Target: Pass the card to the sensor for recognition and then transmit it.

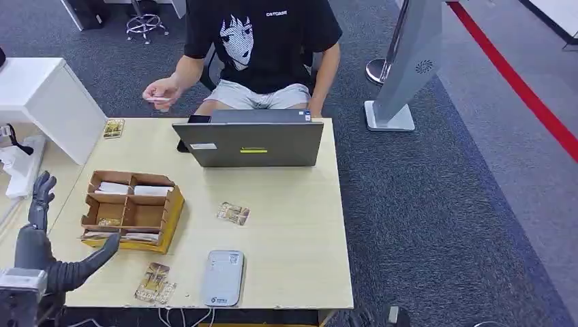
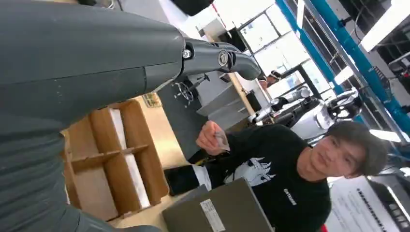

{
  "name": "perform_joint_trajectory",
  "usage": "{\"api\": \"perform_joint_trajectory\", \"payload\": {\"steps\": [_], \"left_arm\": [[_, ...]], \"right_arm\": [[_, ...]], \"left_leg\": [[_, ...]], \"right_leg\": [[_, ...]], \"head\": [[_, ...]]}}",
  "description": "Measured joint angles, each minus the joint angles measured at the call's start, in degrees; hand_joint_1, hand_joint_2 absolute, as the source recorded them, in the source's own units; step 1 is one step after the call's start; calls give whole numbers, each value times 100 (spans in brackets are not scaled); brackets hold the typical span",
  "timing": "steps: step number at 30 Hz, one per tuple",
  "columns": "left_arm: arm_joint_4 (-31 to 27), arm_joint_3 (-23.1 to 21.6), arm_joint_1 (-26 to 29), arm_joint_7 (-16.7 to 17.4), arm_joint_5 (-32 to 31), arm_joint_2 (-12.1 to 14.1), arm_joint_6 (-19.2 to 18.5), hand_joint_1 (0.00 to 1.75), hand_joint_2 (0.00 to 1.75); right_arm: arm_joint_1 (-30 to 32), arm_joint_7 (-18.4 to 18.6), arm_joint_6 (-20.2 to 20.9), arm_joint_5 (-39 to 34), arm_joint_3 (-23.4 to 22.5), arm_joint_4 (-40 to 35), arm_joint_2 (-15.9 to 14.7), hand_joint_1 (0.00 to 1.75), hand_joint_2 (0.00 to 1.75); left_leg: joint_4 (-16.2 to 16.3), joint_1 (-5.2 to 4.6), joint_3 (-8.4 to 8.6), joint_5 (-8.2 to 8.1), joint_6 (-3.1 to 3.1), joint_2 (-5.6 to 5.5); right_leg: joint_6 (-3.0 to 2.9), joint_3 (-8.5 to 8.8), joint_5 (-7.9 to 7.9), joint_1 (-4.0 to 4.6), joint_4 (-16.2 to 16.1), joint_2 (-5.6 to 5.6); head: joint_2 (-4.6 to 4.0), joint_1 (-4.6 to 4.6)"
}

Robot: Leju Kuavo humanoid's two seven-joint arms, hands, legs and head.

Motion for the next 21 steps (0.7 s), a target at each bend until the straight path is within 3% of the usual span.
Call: {"api": "perform_joint_trajectory", "payload": {"steps": [9, 21], "left_arm": [[463, -498, -775, 535, -1428, 391, 469, 0, 175], [1360, -968, -1695, 1167, -3299, 647, 967, 0, 175]], "right_arm": [[-75, 129, 83, 321, -78, -44, 50, 0, 175], [-176, 391, 175, 898, -142, -74, 74, 0, 175]], "left_leg": [[1, -1, -1, 0, 0, 0], [3, -1, -1, 0, 1, 2]], "right_leg": [[1, -1, 0, -1, 0, 2], [0, -1, 3, -1, 1, 7]], "head": [[0, 2], [0, 0]]}}
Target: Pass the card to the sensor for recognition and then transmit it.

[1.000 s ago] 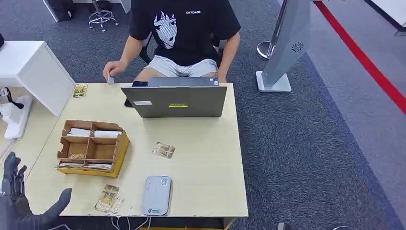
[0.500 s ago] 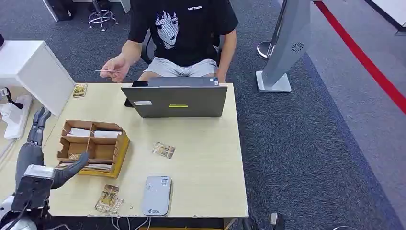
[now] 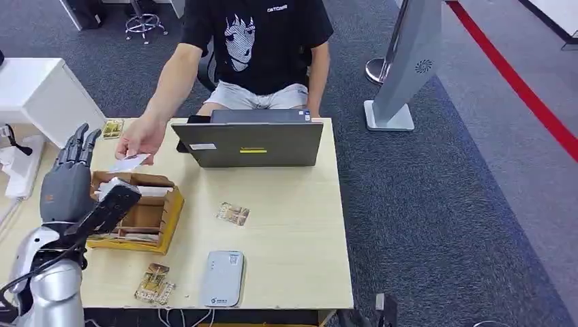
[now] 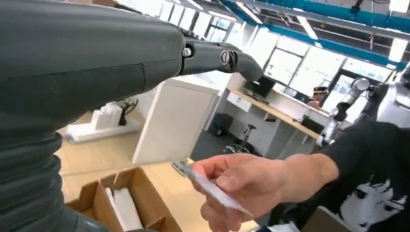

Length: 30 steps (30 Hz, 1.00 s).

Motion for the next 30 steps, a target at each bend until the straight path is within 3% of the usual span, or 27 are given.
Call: {"api": "perform_joint_trajectory", "payload": {"steps": [4, 5, 6, 24, 30], "left_arm": [[140, -131, -95, 52, -459, 59, 201, 0, 175], [140, -157, -95, 41, -488, 66, 241, 106, 175], [140, -173, -94, 35, -498, 72, 256, 175, 175], [-166, -312, 351, -291, -492, 280, 512, 175, 175], [-449, -481, 709, -569, -494, 269, 722, 175, 175]], "right_arm": [[-24, 33, 4, 257, -9, -13, 17, 0, 175], [-23, 30, 2, 293, -13, -13, 20, 0, 175], [-22, 30, 2, 297, -13, -13, 22, 0, 175], [-10, 11, -118, 597, -186, -61, 149, 0, 175], [21, -59, -98, 767, -299, -85, 149, 0, 175]], "left_leg": [[0, 0, -2, 0, 0, -1], [0, 0, -2, -1, 0, 0], [0, 0, -2, -1, 0, -2], [-1, 1, -4, -1, 0, 0], [-1, -1, -4, -2, 1, -1]], "right_leg": [[0, 0, 0, 0, 0, 2], [0, -1, 0, 0, 0, 2], [0, -1, -1, 0, 0, 0], [0, -1, -1, 0, 0, 1], [0, -1, -2, -1, -1, 0]], "head": [[0, 0], [0, 2], [0, 2], [0, 0], [0, 0]]}}
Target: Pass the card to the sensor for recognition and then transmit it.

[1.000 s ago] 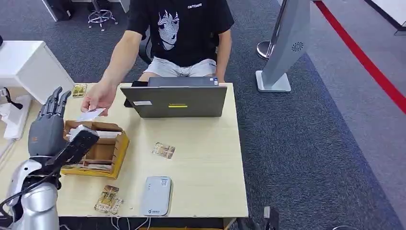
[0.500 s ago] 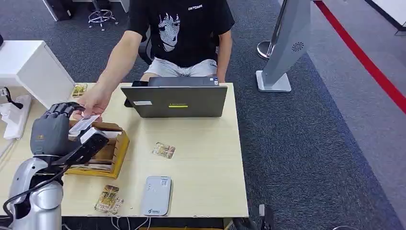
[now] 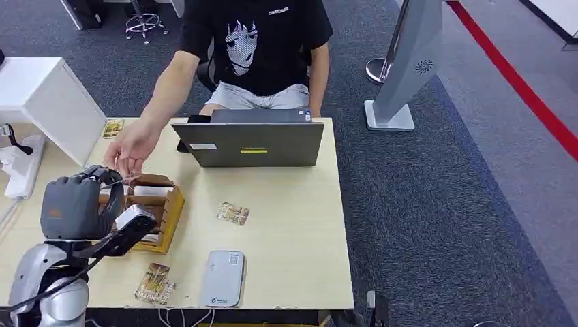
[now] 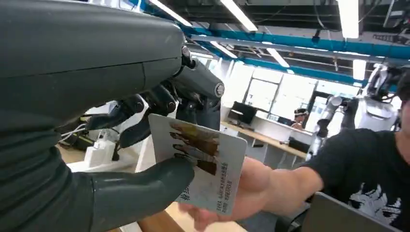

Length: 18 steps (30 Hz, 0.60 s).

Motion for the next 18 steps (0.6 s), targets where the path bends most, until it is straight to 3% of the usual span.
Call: {"api": "perform_joint_trajectory", "payload": {"steps": [7, 18], "left_arm": [[-192, -670, 472, -247, -402, -72, 314, 175, 175], [-69, -1805, 1152, -225, -780, -31, 645, 175, 175]], "right_arm": [[42, 35, 24, 270, -216, -85, 2, 0, 175], [202, 208, 35, 888, -743, -411, 59, 0, 175]], "left_leg": [[0, -2, 0, 0, 0, -1], [0, -2, 0, -1, 0, 0]], "right_leg": [[0, 0, 0, -1, -1, -1], [1, -2, -1, -1, -1, -1]], "head": [[0, 0], [0, 0]]}}
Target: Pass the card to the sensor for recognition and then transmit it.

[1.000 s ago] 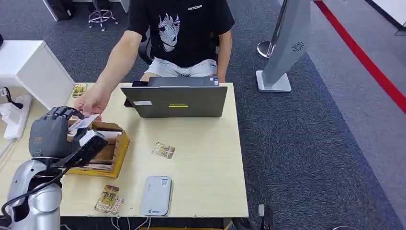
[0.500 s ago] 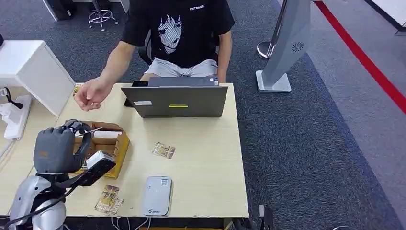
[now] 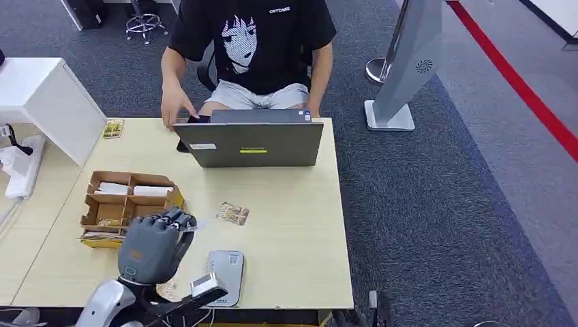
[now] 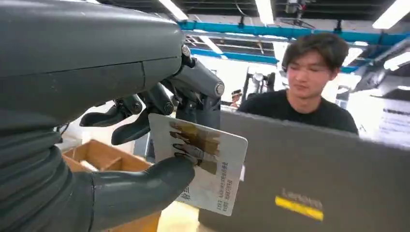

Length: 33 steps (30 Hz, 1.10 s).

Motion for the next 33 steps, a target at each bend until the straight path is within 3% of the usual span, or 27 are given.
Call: {"api": "perform_joint_trajectory", "payload": {"steps": [8, 12, 23, 33], "left_arm": [[501, -109, 208, 219, -76, 135, 166, 175, 175], [636, 100, 294, 295, 165, 188, 254, 175, 175], [739, 960, 826, -184, 463, 107, 70, 175, 175], [1053, 704, 944, -264, 385, -18, 243, 175, 175]], "right_arm": [[77, 81, 83, 505, -472, -188, 63, 0, 175], [130, 105, 133, 775, -731, -269, 98, 0, 175], [306, 90, 297, 1726, -1726, -594, 319, 0, 175], [312, 238, 546, 2509, -2667, -741, 476, 0, 175]], "left_leg": [[-1, 1, 0, 1, 0, 0], [-1, 2, -2, 1, 0, -2], [-2, 1, -4, 0, 0, -1], [-1, 0, -2, 0, 0, -2]], "right_leg": [[0, 1, 0, 1, 1, 0], [0, 2, 0, 1, 1, -1], [0, -1, -3, 0, 1, 0], [0, -1, -2, -1, 0, -2]], "head": [[0, 2], [0, 2], [0, 2], [0, 0]]}}
